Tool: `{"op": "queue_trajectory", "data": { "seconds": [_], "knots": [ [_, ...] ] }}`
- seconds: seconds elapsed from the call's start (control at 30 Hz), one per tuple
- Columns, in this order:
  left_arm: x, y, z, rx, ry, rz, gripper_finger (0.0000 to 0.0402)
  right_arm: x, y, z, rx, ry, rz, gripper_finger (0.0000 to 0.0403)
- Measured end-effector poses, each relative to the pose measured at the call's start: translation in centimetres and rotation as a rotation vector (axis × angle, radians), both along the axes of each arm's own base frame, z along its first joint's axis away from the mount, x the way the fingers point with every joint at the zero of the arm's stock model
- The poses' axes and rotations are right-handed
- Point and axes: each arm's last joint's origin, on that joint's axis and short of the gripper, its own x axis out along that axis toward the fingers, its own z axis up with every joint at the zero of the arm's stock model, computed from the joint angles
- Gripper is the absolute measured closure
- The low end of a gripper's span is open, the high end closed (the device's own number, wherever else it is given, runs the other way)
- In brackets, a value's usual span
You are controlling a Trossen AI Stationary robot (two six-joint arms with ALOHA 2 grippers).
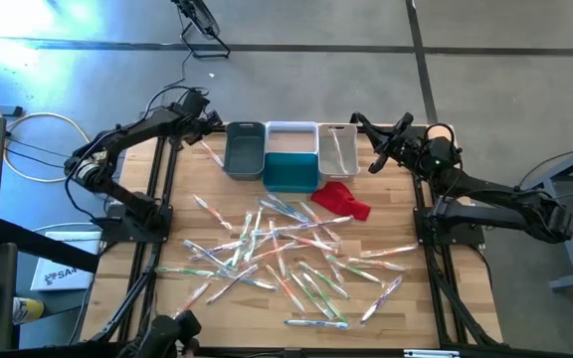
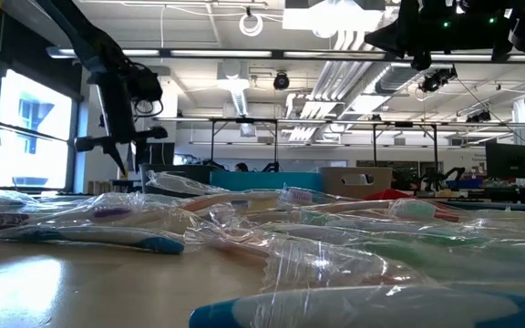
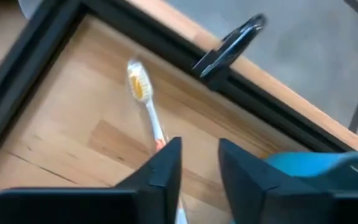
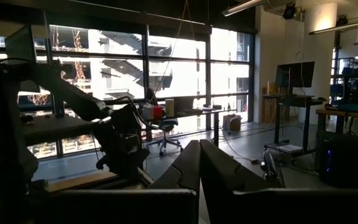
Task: Pick & Place Toothbrushes
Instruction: Put the orange toothbrush into the white bin
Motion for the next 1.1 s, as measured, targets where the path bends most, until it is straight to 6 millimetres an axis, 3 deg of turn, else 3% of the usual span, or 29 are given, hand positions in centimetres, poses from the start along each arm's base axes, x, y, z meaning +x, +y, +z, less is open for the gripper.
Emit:
{"op": "queue_trajectory", "data": {
  "seconds": [0.13,0.4,1.1],
  "knots": [
    [0.3,0.4,-1.4,-0.067,-0.029,0.044,0.0255,0.0,0.0,-0.1,0.005,0.007,0.000,0.0401],
    [0.6,0.8,-3.1,-0.137,-0.034,0.065,0.0259,0.0,0.0,-0.2,0.014,0.022,-0.001,0.0401],
    [0.3,0.7,-3.3,-0.121,0.048,0.108,0.0264,0.1,-0.1,-0.5,0.028,0.044,-0.001,0.0401]
  ]
}}
